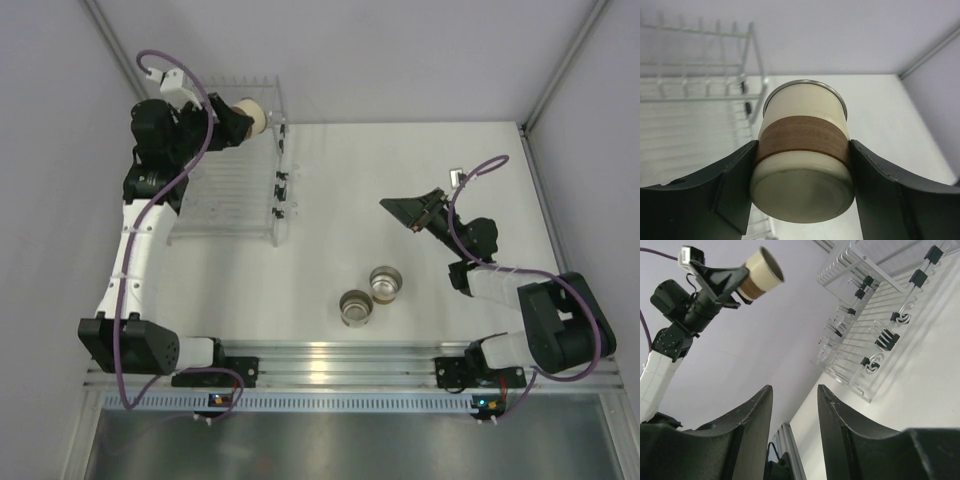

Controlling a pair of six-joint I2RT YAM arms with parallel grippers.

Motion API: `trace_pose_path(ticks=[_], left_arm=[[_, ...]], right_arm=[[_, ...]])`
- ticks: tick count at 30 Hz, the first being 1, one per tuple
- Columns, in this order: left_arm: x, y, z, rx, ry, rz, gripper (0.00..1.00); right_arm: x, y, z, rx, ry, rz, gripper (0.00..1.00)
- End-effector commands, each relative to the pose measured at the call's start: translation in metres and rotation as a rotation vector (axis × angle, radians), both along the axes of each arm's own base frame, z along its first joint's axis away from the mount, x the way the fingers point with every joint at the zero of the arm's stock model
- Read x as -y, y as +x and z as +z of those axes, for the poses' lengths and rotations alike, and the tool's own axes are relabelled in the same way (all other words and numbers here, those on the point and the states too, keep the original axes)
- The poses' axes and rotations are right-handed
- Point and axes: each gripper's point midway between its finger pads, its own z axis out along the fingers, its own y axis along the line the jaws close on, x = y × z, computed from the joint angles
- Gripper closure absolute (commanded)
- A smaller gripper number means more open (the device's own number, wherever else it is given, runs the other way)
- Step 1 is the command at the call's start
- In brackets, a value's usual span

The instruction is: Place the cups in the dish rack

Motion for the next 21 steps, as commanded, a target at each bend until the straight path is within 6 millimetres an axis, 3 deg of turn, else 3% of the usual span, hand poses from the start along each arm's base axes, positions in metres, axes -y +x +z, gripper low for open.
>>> trace_pose_path(ticks=[1, 6, 15, 21], left_arm=[[-0.056, -0.001, -0.086, -0.282, 0.316, 0.207, 1.0], [-0.074, 0.013, -0.124, -0.38, 0.391, 0.273, 1.0], [-0.096, 0.056, -0.148, -0.439, 0.484, 0.368, 1.0], [-0.109, 0.078, -0.178, -0.509, 0.55, 0.402, 1.0]], right_arm=[[0.01, -0.013, 0.044, 0.246, 0.047, -0.024, 0.59], [0.009, -0.011, 0.039, 0.237, 0.039, -0.021, 0.58], [0.008, -0.01, 0.033, 0.229, 0.071, 0.0, 0.58], [0.006, -0.011, 0.033, 0.231, 0.09, 0.02, 0.58]])
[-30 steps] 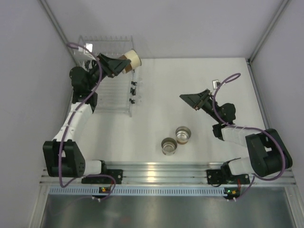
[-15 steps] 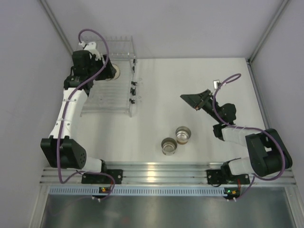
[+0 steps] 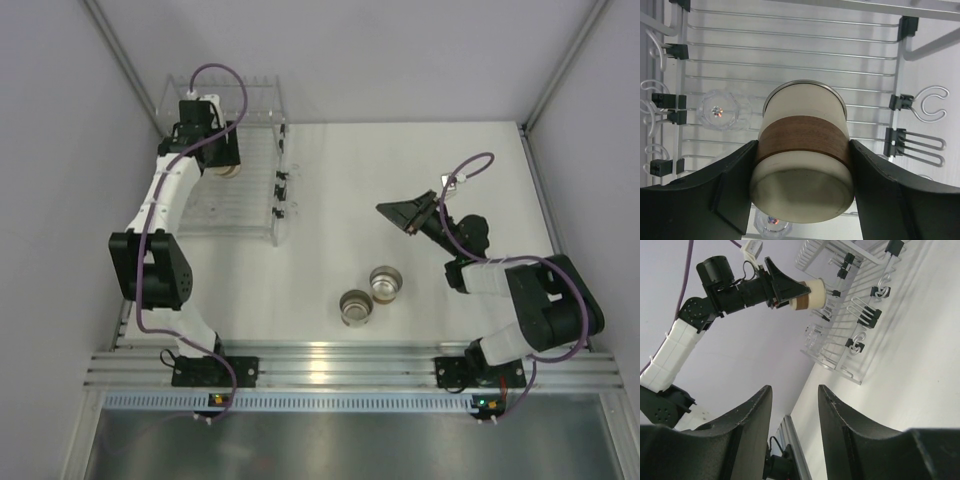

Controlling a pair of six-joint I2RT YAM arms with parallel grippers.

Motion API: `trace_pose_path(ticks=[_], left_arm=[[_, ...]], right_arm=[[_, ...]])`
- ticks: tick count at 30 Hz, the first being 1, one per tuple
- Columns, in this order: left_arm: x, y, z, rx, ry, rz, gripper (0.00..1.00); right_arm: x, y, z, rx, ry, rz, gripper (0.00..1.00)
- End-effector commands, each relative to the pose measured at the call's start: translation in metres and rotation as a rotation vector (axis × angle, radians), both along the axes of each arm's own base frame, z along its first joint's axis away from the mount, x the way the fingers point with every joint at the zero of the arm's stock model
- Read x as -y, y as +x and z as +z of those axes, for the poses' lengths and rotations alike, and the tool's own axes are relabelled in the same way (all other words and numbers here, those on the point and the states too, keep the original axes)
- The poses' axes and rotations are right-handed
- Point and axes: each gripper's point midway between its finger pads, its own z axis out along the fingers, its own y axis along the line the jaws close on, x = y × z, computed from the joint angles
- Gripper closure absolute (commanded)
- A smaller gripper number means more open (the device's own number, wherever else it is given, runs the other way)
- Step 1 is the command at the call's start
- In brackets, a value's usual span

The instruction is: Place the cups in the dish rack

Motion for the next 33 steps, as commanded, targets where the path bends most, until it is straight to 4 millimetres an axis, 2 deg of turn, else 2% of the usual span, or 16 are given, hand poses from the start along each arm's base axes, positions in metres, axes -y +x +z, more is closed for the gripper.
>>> trace_pose_path(ticks=[1, 5, 10, 25, 33], left_arm=[[-0.015, 0.016, -0.002, -0.002, 0.076, 0.032, 1.0], [-0.016, 0.019, -0.022, -0.061, 0.074, 0.03, 1.0], [-0.02, 0.013, -0.034, -0.104, 0.096, 0.041, 1.0], [-0.016, 0.0, -0.045, -0.188, 0.042, 0.022, 1.0], [-0.015, -0.004, -0.061, -0.248, 0.039, 0.019, 1.0]], right_arm=[[0.011, -0.026, 0.074, 0.38, 0.105, 0.001, 0.58], [0.011, -0.025, 0.072, 0.378, 0.072, -0.011, 0.58], [0.012, -0.019, 0.065, 0.36, 0.003, -0.045, 0.58], [0.015, -0.021, 0.065, 0.365, -0.042, -0.072, 0.57], [0.018, -0.022, 0.066, 0.366, -0.067, -0.091, 0.57]])
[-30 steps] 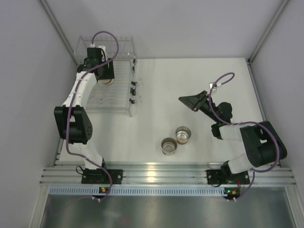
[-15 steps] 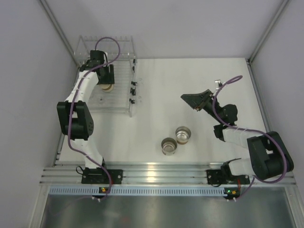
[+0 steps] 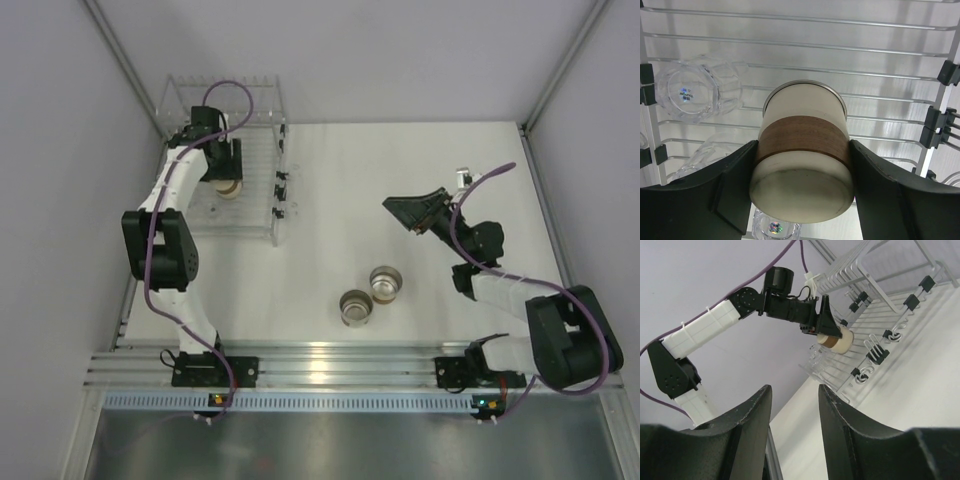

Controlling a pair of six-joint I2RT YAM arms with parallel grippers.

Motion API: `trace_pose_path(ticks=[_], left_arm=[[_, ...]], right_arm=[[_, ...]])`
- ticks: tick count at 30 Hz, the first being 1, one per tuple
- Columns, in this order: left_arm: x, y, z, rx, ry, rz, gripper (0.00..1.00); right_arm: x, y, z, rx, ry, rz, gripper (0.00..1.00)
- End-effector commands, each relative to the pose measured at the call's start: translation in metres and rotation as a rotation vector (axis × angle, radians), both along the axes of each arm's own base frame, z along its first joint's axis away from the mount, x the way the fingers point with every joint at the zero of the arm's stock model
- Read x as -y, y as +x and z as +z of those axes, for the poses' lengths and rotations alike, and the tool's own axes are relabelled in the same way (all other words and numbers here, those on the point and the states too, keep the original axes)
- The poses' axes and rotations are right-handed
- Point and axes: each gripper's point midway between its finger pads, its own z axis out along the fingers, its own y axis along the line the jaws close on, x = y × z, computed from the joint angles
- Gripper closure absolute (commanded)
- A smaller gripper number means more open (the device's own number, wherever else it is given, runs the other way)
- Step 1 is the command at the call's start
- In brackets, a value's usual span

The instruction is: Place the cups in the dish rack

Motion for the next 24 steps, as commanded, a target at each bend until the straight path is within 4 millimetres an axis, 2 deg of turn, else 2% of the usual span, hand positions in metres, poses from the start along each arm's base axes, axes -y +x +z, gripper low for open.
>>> trace_pose_path(ticks=[1, 2, 4, 7, 15, 16, 18, 19, 22, 24], left_arm=[[-0.003, 0.002, 0.006, -0.003, -0.001, 0.01, 1.0], [-0.003, 0.002, 0.004, -0.006, 0.002, 0.011, 1.0], [-0.018, 0.001, -0.002, -0.023, 0.009, 0.043, 1.0], [-0.018, 0.001, -0.009, -0.039, 0.004, 0.044, 1.0], [-0.018, 0.001, -0.009, -0.039, -0.001, 0.047, 1.0], [-0.018, 0.001, -0.008, -0.038, -0.002, 0.046, 0.98], [-0.017, 0.001, -0.008, -0.036, -0.004, 0.047, 0.81], [-0.018, 0.002, -0.008, -0.036, -0.006, 0.049, 0.65], [-0.017, 0.002, -0.007, -0.03, -0.011, 0.056, 0.46], [-0.018, 0.003, -0.008, -0.033, -0.008, 0.057, 0.27]], right_arm=[[0.009, -0.003, 0.015, 0.084, -0.012, -0.043, 0.57], [0.009, -0.003, 0.015, 0.084, -0.016, -0.048, 0.57], [0.01, -0.005, 0.018, 0.097, -0.024, -0.056, 0.57], [0.011, -0.004, 0.017, 0.091, -0.041, -0.066, 0.57], [0.011, -0.005, 0.016, 0.089, -0.049, -0.069, 0.56], [0.01, -0.005, 0.016, 0.09, -0.05, -0.065, 0.56], [0.01, -0.005, 0.016, 0.092, -0.053, -0.063, 0.55], [0.011, -0.005, 0.017, 0.093, -0.052, -0.066, 0.54], [0.011, -0.005, 0.016, 0.091, -0.055, -0.065, 0.54], [0.01, -0.005, 0.015, 0.089, -0.059, -0.064, 0.54]])
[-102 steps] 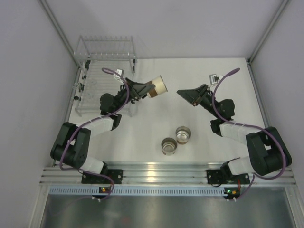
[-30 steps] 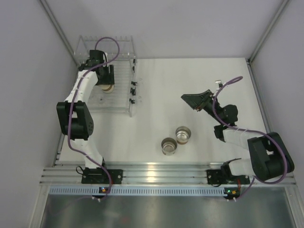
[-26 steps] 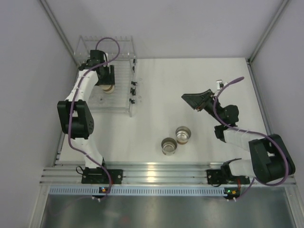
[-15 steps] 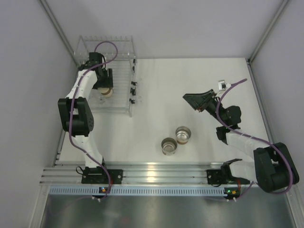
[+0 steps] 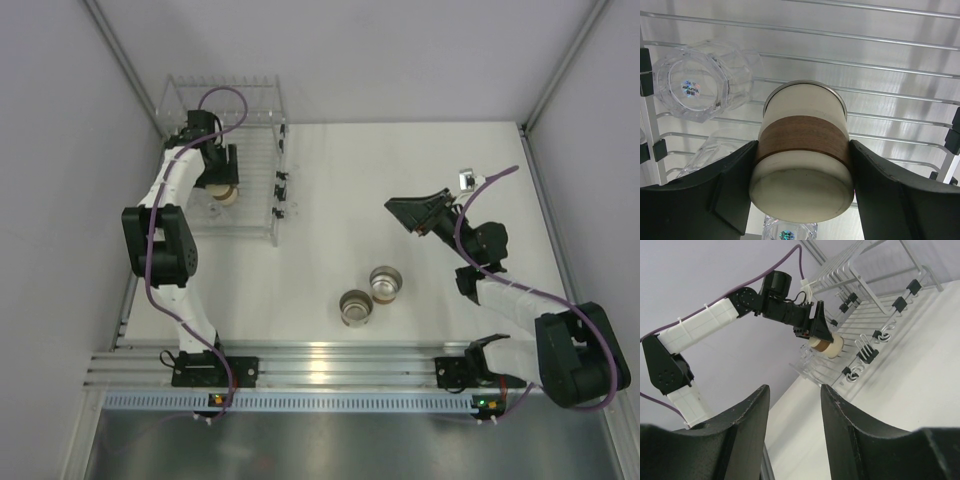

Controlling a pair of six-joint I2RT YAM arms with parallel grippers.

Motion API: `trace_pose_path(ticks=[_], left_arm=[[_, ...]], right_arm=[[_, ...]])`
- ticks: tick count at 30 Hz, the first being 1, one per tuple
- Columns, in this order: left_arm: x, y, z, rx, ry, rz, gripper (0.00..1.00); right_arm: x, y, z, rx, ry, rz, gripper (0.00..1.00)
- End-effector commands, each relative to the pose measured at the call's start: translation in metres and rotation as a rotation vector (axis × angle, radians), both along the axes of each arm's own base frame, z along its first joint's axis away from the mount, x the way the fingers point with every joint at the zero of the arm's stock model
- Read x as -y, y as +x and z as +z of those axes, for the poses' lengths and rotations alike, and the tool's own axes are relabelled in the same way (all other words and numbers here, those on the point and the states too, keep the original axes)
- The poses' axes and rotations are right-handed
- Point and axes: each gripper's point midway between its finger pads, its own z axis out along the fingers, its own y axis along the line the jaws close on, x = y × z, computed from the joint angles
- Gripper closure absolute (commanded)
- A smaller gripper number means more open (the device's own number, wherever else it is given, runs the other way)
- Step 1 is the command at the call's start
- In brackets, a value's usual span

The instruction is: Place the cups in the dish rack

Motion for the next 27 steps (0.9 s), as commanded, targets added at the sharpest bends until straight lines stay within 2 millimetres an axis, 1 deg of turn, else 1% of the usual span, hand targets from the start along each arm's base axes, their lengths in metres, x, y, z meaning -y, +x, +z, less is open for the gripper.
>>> trace_pose_path(ticks=[1, 2, 3, 5, 9, 12, 13, 15, 17, 18, 20, 21, 23, 24, 25, 26, 27], left_arm=[[-0.001, 0.009, 0.013, 0.037, -0.007, 0.015, 0.25], [-0.001, 0.009, 0.012, 0.035, -0.008, 0.016, 0.22], [0.0, 0.009, 0.009, 0.029, -0.01, 0.015, 0.14], [0.0, 0.01, 0.009, 0.029, -0.013, 0.015, 0.11], [0.0, 0.012, 0.013, 0.042, -0.016, 0.017, 0.09], [0.004, 0.015, 0.018, 0.065, -0.031, 0.005, 0.09], [0.005, 0.015, 0.017, 0.066, -0.033, 0.001, 0.09], [0.005, 0.019, 0.026, 0.111, -0.037, -0.005, 0.08], [0.007, 0.02, 0.031, 0.137, -0.038, -0.013, 0.07], [0.006, 0.023, 0.041, 0.178, -0.036, -0.012, 0.06], [0.005, 0.025, 0.049, 0.213, -0.024, -0.008, 0.05], [0.002, 0.027, 0.062, 0.258, -0.009, 0.0, 0.05], [-0.002, 0.027, 0.074, 0.304, 0.01, 0.014, 0.03], [-0.008, 0.026, 0.087, 0.356, 0.036, 0.035, 0.03], [-0.01, 0.024, 0.094, 0.383, 0.051, 0.048, 0.03], [-0.013, 0.019, 0.114, 0.436, 0.066, 0.059, 0.02], [-0.018, 0.013, 0.112, 0.445, 0.098, 0.088, 0.02]], right_arm=[[0.005, 0.0, 0.011, 0.066, -0.012, -0.023, 0.54], [0.005, 0.0, 0.011, 0.067, -0.012, -0.025, 0.54], [0.005, -0.001, 0.011, 0.068, -0.014, -0.024, 0.54], [0.005, -0.001, 0.011, 0.069, -0.015, -0.023, 0.54], [0.005, -0.001, 0.011, 0.069, -0.017, -0.024, 0.53], [0.005, -0.002, 0.011, 0.073, -0.019, -0.02, 0.53], [0.005, -0.002, 0.011, 0.072, -0.018, -0.021, 0.54], [0.005, -0.002, 0.013, 0.078, -0.018, -0.02, 0.53], [0.005, -0.003, 0.013, 0.079, -0.018, -0.02, 0.53], [0.005, -0.003, 0.012, 0.075, -0.019, -0.018, 0.53], [0.005, -0.002, 0.011, 0.075, -0.025, -0.021, 0.53], [0.005, -0.003, 0.011, 0.073, -0.027, -0.021, 0.53], [0.005, -0.001, 0.009, 0.069, -0.04, -0.026, 0.53], [0.005, -0.002, 0.011, 0.076, -0.044, -0.029, 0.53], [0.005, -0.001, 0.008, 0.065, -0.06, -0.032, 0.53], [0.006, 0.0, 0.007, 0.064, -0.069, -0.037, 0.52], [0.007, -0.001, 0.012, 0.072, -0.075, -0.043, 0.52]])
